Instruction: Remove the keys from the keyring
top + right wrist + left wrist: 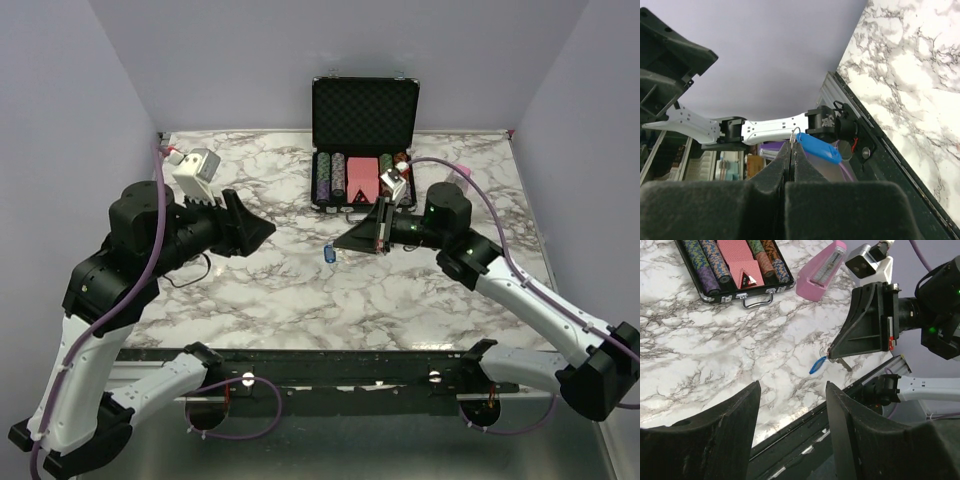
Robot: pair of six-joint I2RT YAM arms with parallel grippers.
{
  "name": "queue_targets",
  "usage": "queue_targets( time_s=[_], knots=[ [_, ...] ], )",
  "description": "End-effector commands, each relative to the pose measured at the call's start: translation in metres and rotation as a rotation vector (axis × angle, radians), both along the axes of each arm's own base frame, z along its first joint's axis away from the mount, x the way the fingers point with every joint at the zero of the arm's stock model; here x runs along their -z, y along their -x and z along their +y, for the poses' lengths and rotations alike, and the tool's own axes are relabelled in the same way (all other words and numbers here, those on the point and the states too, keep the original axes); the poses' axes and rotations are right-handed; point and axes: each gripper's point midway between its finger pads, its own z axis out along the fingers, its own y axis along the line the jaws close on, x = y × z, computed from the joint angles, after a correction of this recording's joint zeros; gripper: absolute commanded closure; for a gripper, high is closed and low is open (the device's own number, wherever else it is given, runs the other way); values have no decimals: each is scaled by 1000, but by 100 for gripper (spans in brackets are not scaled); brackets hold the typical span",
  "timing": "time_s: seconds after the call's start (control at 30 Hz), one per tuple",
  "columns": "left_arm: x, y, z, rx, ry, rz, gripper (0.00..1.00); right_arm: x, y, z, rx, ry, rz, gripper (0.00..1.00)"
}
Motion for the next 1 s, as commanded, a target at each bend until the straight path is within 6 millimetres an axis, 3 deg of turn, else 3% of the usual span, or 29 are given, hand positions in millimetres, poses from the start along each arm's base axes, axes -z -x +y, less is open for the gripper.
queue_targets(
  time_s=[0.0,0.17,0.4,0.6,0.77,0.97],
  knots=[
    [-4,-1,-3,44,-41,-16,37,-15,-5,-8,94,-126,-26,99],
    [-17,-5,-1,52,-60,-46,37,-16,-9,2,21,-165,-27,99],
    [-35,-3,-9,153,-64,-63,38,-46,-8,15,-130,-109,-158,99],
    [-54,6,-32,311,18,-78,41,-85,23,8,-274,-222,-267,99],
    [-80,29,-57,531,142,-109,44,-98,52,-2,-442,-289,-307,99],
    [-69,45,-64,644,169,-82,50,-105,59,-4,-511,-306,-305,99]
  ],
)
